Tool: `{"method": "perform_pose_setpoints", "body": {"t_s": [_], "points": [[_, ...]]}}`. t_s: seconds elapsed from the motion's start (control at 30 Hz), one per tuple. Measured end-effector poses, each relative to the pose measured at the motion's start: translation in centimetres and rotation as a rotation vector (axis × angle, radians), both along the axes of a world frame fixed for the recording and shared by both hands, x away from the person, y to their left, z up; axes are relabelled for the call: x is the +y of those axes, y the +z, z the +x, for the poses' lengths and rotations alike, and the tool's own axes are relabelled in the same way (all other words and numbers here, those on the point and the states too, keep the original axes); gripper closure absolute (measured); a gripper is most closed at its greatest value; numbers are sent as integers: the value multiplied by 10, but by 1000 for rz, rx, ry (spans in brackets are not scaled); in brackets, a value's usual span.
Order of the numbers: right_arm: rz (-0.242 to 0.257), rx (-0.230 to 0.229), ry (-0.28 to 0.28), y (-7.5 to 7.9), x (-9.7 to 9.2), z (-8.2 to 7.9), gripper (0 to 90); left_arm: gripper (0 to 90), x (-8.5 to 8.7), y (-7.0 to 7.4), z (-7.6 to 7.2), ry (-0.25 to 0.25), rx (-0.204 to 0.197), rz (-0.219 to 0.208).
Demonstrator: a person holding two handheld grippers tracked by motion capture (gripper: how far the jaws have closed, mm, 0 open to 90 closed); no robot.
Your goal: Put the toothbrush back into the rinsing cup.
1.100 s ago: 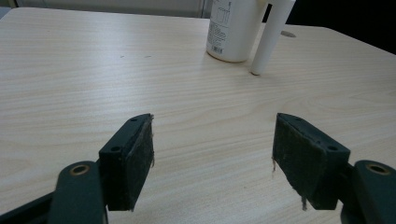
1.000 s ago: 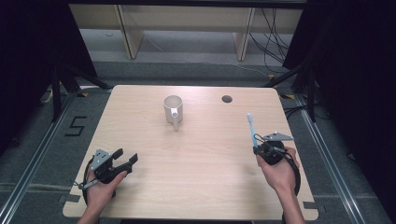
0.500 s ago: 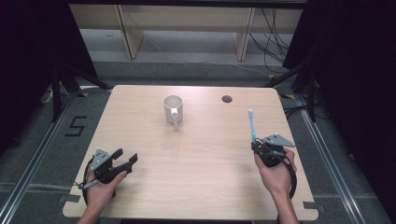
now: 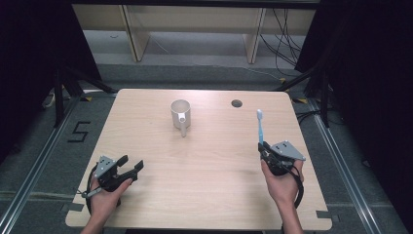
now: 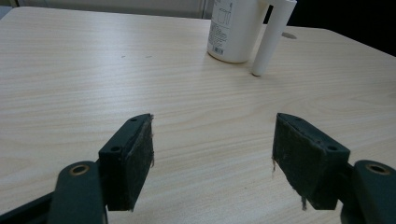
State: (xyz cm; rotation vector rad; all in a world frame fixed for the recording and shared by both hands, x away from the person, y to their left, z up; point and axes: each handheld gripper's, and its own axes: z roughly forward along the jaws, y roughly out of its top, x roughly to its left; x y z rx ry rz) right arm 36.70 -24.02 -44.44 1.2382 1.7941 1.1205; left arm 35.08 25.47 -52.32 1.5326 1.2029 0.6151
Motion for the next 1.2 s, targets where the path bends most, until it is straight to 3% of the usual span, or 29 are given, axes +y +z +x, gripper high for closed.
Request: {"method": "perform_pose_setpoints", "body": {"t_s": [0.07,0.17,0.27,0.37,0.47,0.73,0.87,0.93,1.17,1.2], "points": [[4,-34,7,-1,1,1,796,285,0,-1,1,-3,-10,-10],[33,-30,0,-2,6,0,796,286,0,-1,1,-4,-10,-11],[12,-59,16,-2,9,2,796,286,0,-1,0,-3,-9,-12],[43,-59,14,-3,13,1,796,288,1,0,-1,3,0,-6],[32,-84,20,-2,14,2,796,291,1,0,0,2,-4,-10],[72,-87,36,-2,22,2,796,313,3,0,-1,3,-3,-25],[68,-85,40,-1,26,1,796,315,3,-1,-1,4,-15,-33],[50,-105,51,-1,26,3,796,314,3,0,-2,5,-22,-32],[80,-120,69,-1,33,4,796,326,3,5,-3,3,-51,-47],[51,-134,68,0,32,4,796,327,3,7,-3,5,-51,-48]]}}
